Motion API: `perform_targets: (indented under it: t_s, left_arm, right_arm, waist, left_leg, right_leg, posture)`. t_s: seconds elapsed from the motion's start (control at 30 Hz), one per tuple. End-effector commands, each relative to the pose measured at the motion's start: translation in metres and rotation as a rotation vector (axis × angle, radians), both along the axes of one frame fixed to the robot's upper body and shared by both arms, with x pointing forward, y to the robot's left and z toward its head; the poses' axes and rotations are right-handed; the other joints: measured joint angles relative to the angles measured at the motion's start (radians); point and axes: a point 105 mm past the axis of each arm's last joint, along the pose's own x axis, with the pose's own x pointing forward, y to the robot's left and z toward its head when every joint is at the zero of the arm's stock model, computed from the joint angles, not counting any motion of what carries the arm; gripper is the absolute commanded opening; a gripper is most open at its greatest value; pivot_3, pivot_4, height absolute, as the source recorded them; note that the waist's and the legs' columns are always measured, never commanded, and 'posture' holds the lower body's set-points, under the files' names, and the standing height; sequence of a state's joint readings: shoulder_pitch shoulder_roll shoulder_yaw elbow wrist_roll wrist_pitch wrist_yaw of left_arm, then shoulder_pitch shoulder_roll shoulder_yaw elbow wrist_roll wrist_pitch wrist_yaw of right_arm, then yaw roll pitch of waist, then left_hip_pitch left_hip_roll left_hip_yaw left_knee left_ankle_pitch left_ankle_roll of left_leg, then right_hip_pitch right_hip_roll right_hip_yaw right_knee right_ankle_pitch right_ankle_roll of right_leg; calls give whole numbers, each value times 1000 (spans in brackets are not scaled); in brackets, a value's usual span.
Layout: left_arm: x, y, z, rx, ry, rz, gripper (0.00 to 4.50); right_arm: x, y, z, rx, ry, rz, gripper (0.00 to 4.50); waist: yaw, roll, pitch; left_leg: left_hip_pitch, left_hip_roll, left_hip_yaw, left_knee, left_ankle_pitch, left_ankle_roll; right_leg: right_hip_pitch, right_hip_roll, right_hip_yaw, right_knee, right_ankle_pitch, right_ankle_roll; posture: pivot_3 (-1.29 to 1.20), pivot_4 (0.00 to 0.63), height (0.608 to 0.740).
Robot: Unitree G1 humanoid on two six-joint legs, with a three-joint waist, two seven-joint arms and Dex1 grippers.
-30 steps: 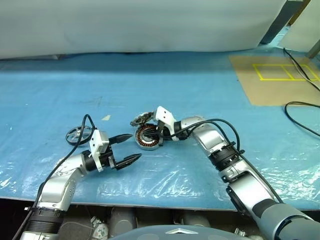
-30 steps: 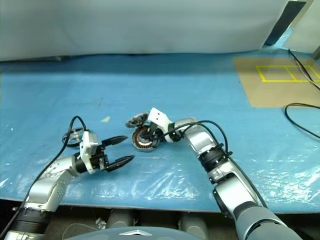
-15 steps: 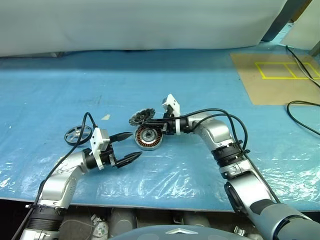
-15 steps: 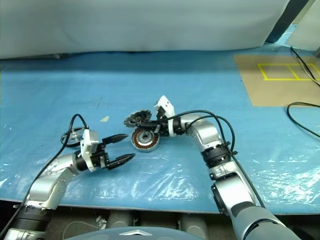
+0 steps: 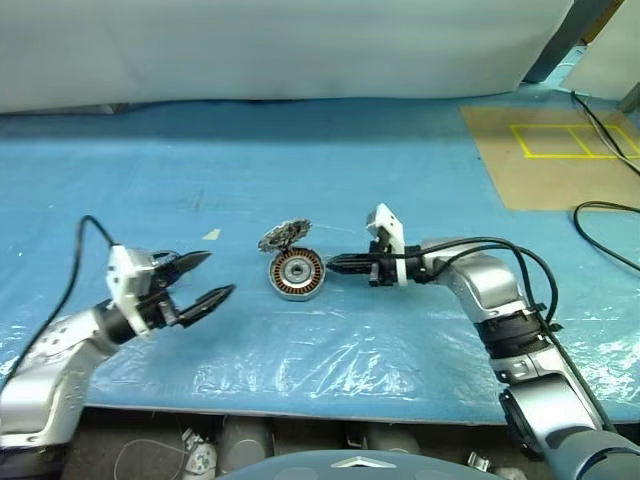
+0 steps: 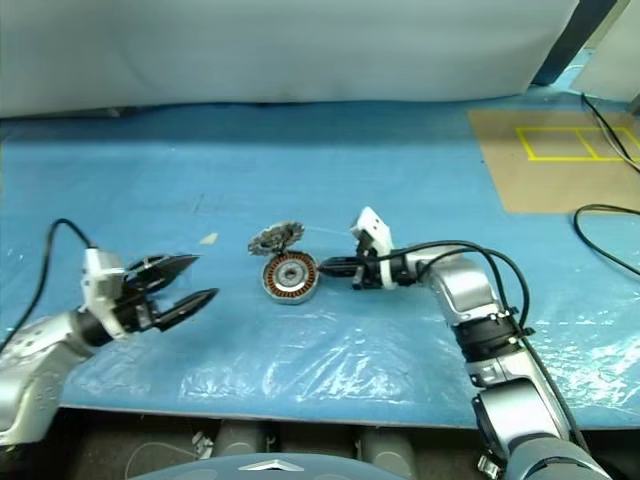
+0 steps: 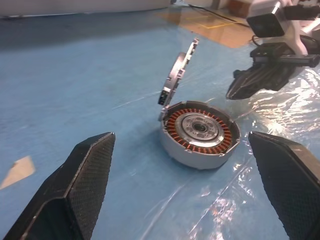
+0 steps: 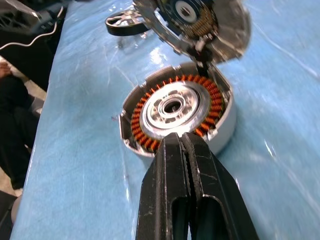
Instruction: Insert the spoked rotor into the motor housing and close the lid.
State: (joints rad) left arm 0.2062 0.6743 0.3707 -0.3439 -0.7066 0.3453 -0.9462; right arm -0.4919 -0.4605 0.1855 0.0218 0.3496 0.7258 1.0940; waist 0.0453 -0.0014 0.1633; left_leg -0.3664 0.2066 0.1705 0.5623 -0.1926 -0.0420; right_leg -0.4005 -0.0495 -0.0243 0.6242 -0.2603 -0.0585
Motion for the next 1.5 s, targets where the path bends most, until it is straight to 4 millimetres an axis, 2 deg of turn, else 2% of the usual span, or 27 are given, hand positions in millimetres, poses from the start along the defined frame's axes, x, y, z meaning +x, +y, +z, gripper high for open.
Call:
perform_targets:
  t_s: [0.03,0.1,0.23,0.3,0.43,0.57,0.67,0.77,0.87,1.0,1.2,1.5]
  left_arm:
    - [-21,-10,20,61,-6,-56,4500]
    - [-20,-6,22,126,23,-79,4500]
    - [5,19,20,220,74,-58,4500]
    - [20,38,15,237,58,22,4500]
    - [33,79,7,165,12,243,4500]
    - [28,95,-4,372,27,178,4500]
    - [51,105,12,460,6,163,4500]
    - [66,104,23,503,55,59,4500]
    - [72,102,26,598,129,-83,4500]
    - [91,90,29,679,184,-206,4500]
    - [106,74,11,906,255,-384,4500]
    - [111,68,-5,1015,310,-457,4500]
  right_arm:
    - [-6,0,10,28,-32,4,13]
    - [-7,1,8,23,-30,-2,13]
    - [-1,3,2,10,-39,-35,13]
    - [2,5,0,8,-51,-57,13]
    - [3,5,-3,2,-68,-97,13]
    - [-2,0,-11,0,-36,-127,13]
    - [-1,-3,-17,-20,-33,-135,13]
    - [3,-3,-19,-29,-34,-145,13]
    - [5,-2,-20,-34,-35,-150,13]
    - [3,-2,-24,-37,-24,-166,13]
    - [-4,-2,-29,-44,-14,-177,13]
    - [-7,-8,-28,-40,-12,-219,13]
  waist:
    - [0,0,0]
    - [5,0,0]
    - [21,1,1]
    - [22,2,0]
    - [14,1,0]
    - [22,-7,-1]
    - [39,-6,-1]
    - [50,-6,-1]
    - [48,-6,-1]
    - [49,-6,-1]
    - [50,-6,-1]
    - [52,-6,-1]
  left_leg:
    - [0,0,0,0,0,0]
    - [0,0,0,0,0,0]
    - [2,0,0,0,0,1]
    - [4,0,0,0,0,1]
    - [3,-1,1,0,1,1]
    - [-2,1,-1,0,1,0]
    - [-1,2,-3,0,0,-1]
    - [0,2,-4,3,-2,-4]
    - [3,0,-3,5,-1,-3]
    - [4,0,-1,4,-1,-2]
    - [0,-1,-2,4,0,-2]
    - [-2,-1,-4,2,-1,-3]
  right_leg:
    - [0,0,0,-1,0,0]
    - [0,-1,1,-1,0,0]
    - [1,0,0,2,0,0]
    - [2,0,2,2,0,0]
    - [1,0,5,-1,2,3]
    - [-1,5,1,-1,3,5]
    - [0,8,0,0,3,4]
    - [2,6,0,0,2,4]
    - [4,2,3,2,2,2]
    - [4,0,3,2,2,2]
    - [1,0,1,4,5,7]
    - [0,0,-1,3,5,7]
  posture:
    - [0,150,740]
    - [0,150,740]
    - [0,150,740]
    - [0,150,740]
    - [0,150,740]
    - [0,150,740]
    - [0,150,740]
    - [0,150,740]
    - [0,150,740]
    - [0,150,740]
    - [0,150,740]
    - [0,150,740]
